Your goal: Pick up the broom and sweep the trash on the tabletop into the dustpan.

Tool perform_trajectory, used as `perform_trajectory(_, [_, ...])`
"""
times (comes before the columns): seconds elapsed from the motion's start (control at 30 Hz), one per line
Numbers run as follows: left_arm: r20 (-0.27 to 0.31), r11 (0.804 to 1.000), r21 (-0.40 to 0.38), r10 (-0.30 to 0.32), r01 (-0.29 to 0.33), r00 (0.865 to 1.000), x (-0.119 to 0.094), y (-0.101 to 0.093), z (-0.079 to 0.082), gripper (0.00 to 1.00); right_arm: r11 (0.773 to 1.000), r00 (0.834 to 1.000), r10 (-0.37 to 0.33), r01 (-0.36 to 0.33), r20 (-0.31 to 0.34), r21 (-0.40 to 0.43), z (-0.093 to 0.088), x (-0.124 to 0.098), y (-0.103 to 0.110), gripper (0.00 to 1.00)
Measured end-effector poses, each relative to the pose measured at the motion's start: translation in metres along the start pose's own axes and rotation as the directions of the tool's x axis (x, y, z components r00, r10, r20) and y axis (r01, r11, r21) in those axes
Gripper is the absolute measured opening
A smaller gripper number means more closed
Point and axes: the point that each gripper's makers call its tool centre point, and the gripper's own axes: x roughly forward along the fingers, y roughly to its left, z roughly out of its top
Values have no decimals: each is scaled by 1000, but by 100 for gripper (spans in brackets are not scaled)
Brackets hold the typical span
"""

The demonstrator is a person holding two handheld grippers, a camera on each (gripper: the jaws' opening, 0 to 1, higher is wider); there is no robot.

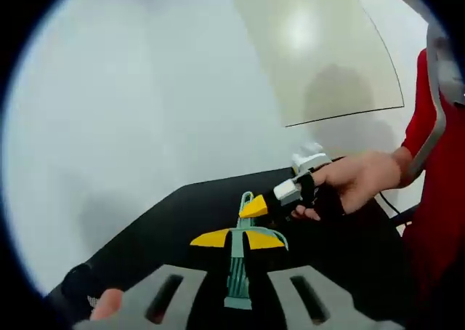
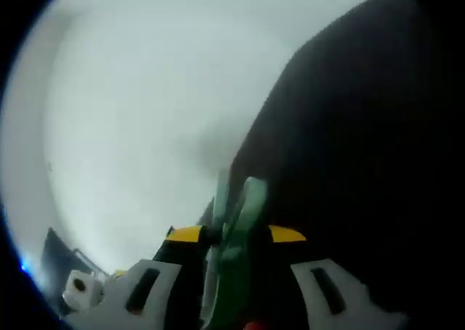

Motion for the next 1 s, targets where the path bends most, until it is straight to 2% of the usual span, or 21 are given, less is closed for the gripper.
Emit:
perform_trajectory(0.07, [18, 1000, -30, 0, 0, 1000, -1, -1, -4, 5, 1000, 1000, -4, 4, 5, -7, 2, 2, -1, 31])
perform_trajectory(0.37, [33, 998, -63, 9, -7, 999, -7, -2, -15, 5, 996, 1000, -5, 4, -4, -89, -5, 7, 1, 29])
perform_trajectory(0.67, [14, 996, -91, 25, -24, 1000, -10, -2, -26, 5, 990, 999, 24, -28, -26, -136, -12, 10, 5, 25])
perform_trajectory(0.83, [3, 992, -119, 45, -44, 999, -13, 3, -31, 4, 992, 999, 26, -31, -35, -124, -14, 9, 5, 25])
perform_trajectory(1.0, [13, 991, -127, 44, -42, 999, -13, 2, -30, 4, 990, 999, 20, -26, -43, -136, -16, 10, 6, 25])
